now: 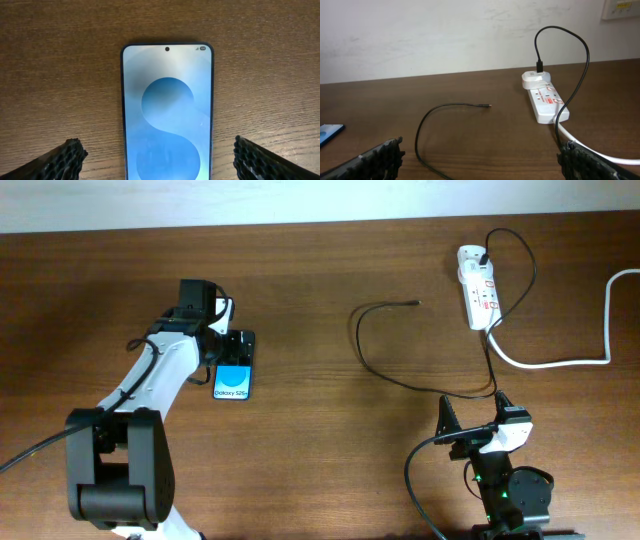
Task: Plug charger to phone and switch on socket
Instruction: 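Lower the left gripper onto the phone's top edge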
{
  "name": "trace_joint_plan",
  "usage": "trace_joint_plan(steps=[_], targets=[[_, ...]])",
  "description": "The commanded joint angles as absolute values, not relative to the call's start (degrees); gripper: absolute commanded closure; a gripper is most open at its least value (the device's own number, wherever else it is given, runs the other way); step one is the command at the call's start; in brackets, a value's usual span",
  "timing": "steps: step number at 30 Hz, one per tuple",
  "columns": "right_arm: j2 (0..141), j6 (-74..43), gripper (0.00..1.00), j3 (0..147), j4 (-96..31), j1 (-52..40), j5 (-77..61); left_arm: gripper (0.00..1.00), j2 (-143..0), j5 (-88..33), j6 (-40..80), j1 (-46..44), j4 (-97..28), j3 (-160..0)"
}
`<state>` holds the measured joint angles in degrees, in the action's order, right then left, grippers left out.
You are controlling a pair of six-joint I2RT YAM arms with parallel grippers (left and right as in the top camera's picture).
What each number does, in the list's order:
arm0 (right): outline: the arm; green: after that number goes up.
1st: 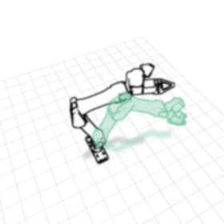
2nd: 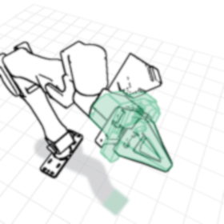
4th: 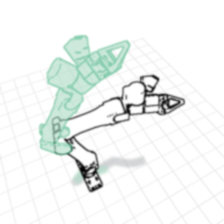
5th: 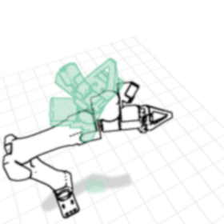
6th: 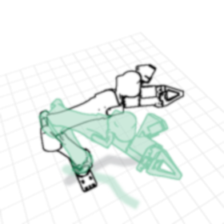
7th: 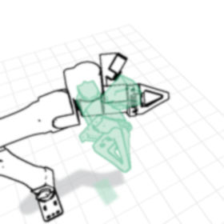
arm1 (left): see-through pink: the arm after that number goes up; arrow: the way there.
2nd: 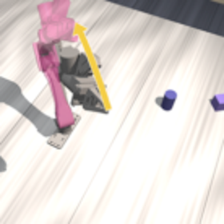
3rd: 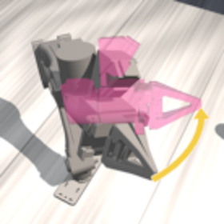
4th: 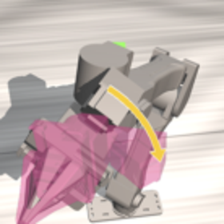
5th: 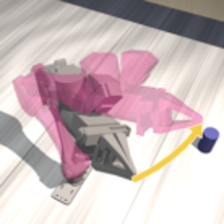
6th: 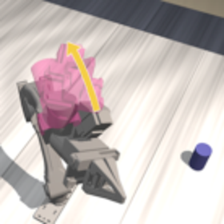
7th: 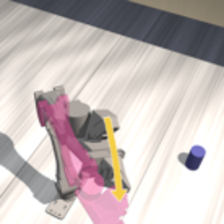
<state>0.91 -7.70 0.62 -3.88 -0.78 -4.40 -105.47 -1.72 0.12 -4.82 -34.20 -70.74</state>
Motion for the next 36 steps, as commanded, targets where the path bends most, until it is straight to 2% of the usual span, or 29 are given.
trace_joint_plan(steps=[1, 36], targets=[[0.4, -7.81, 0.02, 0.32, -4.12, -0.47, -5.32, 0.01, -106.19, -2.74, 0.84, -4.99, -34.52, -71.29], [0.4, -7.81, 0.02, 0.32, -4.12, -0.47, -5.32, 0.01, -109.82, -2.52, 0.86, -5.98, -32.95, -70.15]])
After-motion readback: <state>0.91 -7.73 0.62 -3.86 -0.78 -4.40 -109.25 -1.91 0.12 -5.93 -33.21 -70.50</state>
